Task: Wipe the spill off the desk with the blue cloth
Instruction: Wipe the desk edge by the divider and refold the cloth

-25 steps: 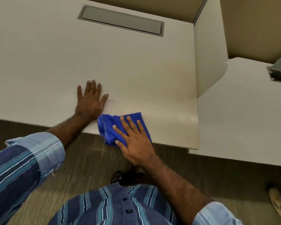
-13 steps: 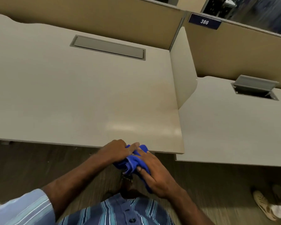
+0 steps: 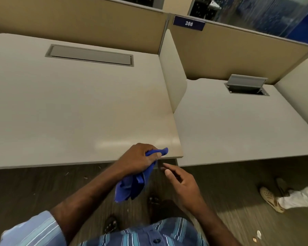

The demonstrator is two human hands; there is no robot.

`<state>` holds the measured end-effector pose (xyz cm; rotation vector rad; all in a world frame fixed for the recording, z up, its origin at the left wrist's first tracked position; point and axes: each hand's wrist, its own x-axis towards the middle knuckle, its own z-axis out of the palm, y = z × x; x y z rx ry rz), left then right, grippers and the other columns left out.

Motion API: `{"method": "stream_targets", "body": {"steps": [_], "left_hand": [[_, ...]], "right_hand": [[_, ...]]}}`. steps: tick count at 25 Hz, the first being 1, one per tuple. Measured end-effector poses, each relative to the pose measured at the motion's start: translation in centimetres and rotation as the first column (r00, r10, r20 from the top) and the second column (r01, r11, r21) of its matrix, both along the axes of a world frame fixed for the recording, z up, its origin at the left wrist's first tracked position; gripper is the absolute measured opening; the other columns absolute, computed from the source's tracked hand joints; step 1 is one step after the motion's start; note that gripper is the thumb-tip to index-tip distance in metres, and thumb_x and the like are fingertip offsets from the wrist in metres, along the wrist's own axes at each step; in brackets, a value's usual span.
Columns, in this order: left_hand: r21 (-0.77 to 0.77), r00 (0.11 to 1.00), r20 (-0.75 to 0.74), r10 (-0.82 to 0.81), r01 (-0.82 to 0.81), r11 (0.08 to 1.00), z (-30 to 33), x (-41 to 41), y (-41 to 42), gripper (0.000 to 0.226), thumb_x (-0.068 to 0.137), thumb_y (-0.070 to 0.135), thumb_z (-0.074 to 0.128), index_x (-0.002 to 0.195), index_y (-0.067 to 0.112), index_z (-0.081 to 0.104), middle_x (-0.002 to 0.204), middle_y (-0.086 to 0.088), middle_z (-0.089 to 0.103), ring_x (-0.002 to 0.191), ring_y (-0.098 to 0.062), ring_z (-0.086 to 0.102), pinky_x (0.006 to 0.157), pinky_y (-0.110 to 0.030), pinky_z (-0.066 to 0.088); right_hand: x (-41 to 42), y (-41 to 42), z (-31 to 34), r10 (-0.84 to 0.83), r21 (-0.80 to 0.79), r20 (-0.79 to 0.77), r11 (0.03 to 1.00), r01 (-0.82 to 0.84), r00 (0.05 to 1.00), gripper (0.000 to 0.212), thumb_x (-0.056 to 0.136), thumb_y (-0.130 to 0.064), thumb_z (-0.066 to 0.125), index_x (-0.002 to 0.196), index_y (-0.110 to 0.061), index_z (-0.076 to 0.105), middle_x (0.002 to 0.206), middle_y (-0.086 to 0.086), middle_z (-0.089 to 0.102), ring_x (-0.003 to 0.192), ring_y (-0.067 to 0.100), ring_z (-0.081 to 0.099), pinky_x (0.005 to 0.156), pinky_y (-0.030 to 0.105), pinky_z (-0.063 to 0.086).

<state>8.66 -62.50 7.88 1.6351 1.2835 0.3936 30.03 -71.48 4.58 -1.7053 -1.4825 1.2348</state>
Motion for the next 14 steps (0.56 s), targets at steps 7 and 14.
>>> {"method": "stream_targets", "body": {"steps": [7,14], "left_hand": [[0.191,0.965,-0.065,-0.252,0.26,0.946,1.8,8.5,-1.9,0.039,0.101,0.055,0.052,0.13,0.036,0.07,0.106,0.011,0.079,0.089,-0.007,0.07,0.084,-0.03,0.054],[0.244,0.881,-0.286,-0.377,0.447,0.861,0.7,20.1,-2.7,0.061,0.105,0.058,0.045,0.161,0.035,0.035,0.111,-0.007,0.074,0.102,-0.024,0.067,0.093,-0.041,0.049]], "right_hand": [[3.1,1.0,-1.0,-0.518,-0.513,-0.43,0.814,0.272,0.74,0.038,0.114,-0.033,0.044,0.123,-0.013,0.075,0.11,0.014,0.084,0.101,0.03,0.081,0.078,0.041,0.063],[11.7,3.1,-3.1,-0.7,-0.587,-0.599,0.714,0.381,0.389,0.028,0.115,-0.015,0.038,0.131,-0.006,0.06,0.083,0.01,0.074,0.075,0.02,0.077,0.067,0.036,0.064]]}}
